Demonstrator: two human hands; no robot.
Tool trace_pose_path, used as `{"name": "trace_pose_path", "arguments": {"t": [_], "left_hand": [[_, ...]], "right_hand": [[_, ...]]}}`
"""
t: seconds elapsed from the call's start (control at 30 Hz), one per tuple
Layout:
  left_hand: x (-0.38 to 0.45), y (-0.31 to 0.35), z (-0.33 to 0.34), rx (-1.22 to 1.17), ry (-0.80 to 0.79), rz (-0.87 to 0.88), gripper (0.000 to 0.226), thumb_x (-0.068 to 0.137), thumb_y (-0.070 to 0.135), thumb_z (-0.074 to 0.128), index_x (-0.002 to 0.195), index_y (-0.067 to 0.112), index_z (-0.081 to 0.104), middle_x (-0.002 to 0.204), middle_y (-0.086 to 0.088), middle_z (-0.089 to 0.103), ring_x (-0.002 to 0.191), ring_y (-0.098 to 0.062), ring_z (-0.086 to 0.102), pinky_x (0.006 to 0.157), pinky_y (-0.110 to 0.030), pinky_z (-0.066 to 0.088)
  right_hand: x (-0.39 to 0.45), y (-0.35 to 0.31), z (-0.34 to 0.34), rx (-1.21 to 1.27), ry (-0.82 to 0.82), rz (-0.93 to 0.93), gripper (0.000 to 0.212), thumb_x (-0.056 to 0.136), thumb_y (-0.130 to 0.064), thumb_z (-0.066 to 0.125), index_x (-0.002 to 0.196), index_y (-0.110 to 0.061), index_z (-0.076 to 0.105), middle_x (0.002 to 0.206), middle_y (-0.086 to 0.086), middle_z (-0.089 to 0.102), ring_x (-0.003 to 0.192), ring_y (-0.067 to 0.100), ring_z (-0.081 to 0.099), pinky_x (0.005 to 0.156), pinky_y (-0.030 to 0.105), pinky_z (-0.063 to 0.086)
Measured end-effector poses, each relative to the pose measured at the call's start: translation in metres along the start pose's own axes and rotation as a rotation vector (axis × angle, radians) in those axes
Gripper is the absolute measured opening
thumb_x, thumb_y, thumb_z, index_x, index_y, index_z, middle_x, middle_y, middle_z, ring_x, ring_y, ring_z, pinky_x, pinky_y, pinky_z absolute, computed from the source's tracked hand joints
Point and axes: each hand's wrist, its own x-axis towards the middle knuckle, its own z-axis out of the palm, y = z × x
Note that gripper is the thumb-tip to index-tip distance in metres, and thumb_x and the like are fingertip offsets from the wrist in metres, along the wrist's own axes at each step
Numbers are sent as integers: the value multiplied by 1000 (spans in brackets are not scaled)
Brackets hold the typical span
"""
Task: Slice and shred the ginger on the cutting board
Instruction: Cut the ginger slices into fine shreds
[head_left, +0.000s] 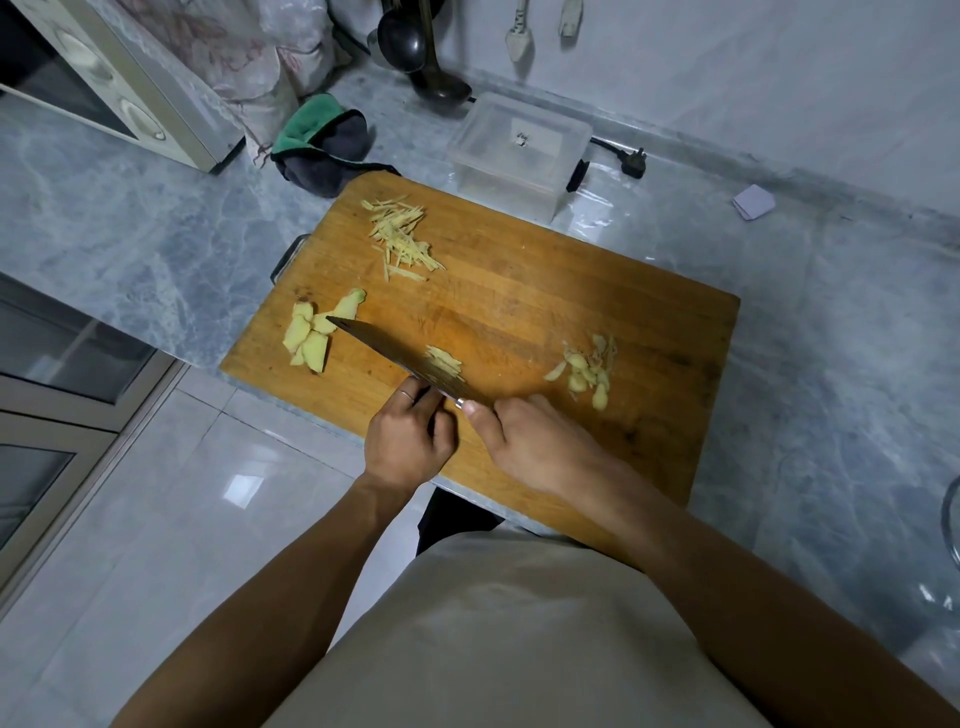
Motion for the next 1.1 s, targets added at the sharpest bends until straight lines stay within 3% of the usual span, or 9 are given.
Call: {"name": "trace_pose_path", "arguments": {"t": [0.1,0.23,0.33,0.57,0.7,0.87,0.97,1.1], "left_hand": [[1,-2,-1,-7,-14,-7,30,84,18,45,87,8,72,98,-11,64,71,-29,58,51,-27,44],[-1,-2,0,5,-36,-14,32,85,19,45,94,8,74,102,-12,65,74,-30,61,53,-27,46],[0,-3,-1,6,-33,-16,30,84,18,47,93,8,73,101,-12,65,74,-30,60,53,-26,44],[0,-3,0,2,-19,-7,29,84,18,46,89,7,73,99,-12,65,72,-30,59,52,-27,45],[0,-2,2,-6,-2,-3,31,84,18,45,88,7,73,97,-11,65,71,-29,60,51,-27,45],[0,-4,2,-5,-1,2,31,84,18,45,90,7,73,101,-12,66,75,-29,62,52,-28,47],[0,-1,0,-15,0,4,31,85,19,46,90,7,73,98,-13,66,71,-31,62,51,-29,48],[0,0,-3,-14,-18,-2,32,85,20,45,94,9,74,100,-13,67,70,-32,63,51,-29,48]], "right_hand": [[1,-1,0,3,4,-9,65,107,-53,27,94,-2,65,95,20,66,88,37,63,72,44,53],[4,4,-1,-12,9,-26,65,106,-56,27,75,-8,58,72,11,61,70,32,61,59,40,47],[3,5,-2,-17,11,-45,63,106,-57,27,70,-12,54,67,9,58,63,29,58,57,36,44],[2,4,-3,-40,3,-45,64,105,-58,26,75,-10,57,71,10,58,69,31,60,58,36,44],[3,4,-2,-40,-16,-39,60,105,-59,26,67,-17,48,68,6,53,65,28,55,57,33,38],[7,4,-1,-24,-20,-44,61,106,-56,27,65,-16,47,65,6,52,66,30,56,58,33,40],[11,0,4,-13,-19,-40,60,106,-56,27,72,-13,51,69,6,51,73,32,58,60,35,44],[13,-1,8,-23,-10,-57,56,107,-54,28,74,-15,51,66,2,47,73,32,57,60,33,38]]}}
